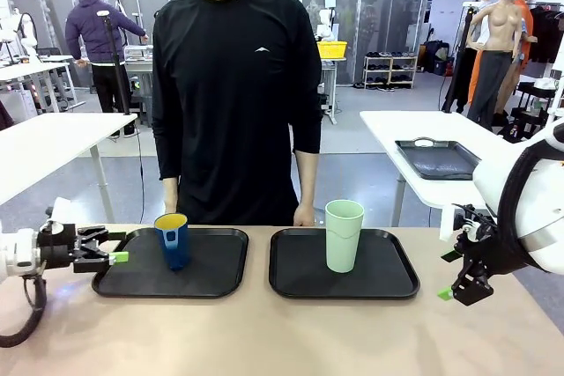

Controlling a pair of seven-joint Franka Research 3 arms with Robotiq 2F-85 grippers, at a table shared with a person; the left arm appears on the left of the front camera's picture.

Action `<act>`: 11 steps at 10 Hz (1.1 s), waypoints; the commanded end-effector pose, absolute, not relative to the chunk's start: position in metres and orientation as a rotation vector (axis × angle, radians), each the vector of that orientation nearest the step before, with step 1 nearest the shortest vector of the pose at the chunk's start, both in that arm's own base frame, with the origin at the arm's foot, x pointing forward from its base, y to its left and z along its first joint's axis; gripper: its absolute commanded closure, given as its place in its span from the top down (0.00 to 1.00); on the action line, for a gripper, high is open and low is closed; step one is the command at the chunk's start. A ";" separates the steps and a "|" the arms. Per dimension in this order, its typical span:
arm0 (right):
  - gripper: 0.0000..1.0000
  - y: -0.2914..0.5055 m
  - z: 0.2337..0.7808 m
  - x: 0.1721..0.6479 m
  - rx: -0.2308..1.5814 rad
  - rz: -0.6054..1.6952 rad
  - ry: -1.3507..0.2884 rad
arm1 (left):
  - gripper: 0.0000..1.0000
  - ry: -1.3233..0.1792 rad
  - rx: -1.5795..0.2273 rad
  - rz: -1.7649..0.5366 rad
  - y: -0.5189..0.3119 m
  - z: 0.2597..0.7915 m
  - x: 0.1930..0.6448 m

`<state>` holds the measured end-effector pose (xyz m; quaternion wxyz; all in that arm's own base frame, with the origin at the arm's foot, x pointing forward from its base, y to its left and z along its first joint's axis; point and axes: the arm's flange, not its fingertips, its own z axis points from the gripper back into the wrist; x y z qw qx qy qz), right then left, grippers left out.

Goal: Sort and store the cups by type.
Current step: Pick up the Handle plastic cup and place it into the empty Flat Tray.

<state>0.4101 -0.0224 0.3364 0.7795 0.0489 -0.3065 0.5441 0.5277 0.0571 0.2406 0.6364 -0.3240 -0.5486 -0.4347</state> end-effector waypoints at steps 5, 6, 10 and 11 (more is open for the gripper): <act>1.00 -0.023 0.337 0.410 0.105 1.169 -0.670 | 1.00 -1.257 -0.736 -0.985 0.060 0.244 0.524; 1.00 -0.023 0.337 0.410 0.105 1.169 -0.670 | 1.00 -1.257 -0.736 -0.985 0.060 0.244 0.524; 1.00 -0.023 0.337 0.410 0.105 1.169 -0.670 | 1.00 -1.257 -0.736 -0.985 0.060 0.244 0.524; 1.00 -0.023 0.337 0.410 0.105 1.169 -0.670 | 1.00 -1.257 -0.736 -0.985 0.060 0.244 0.524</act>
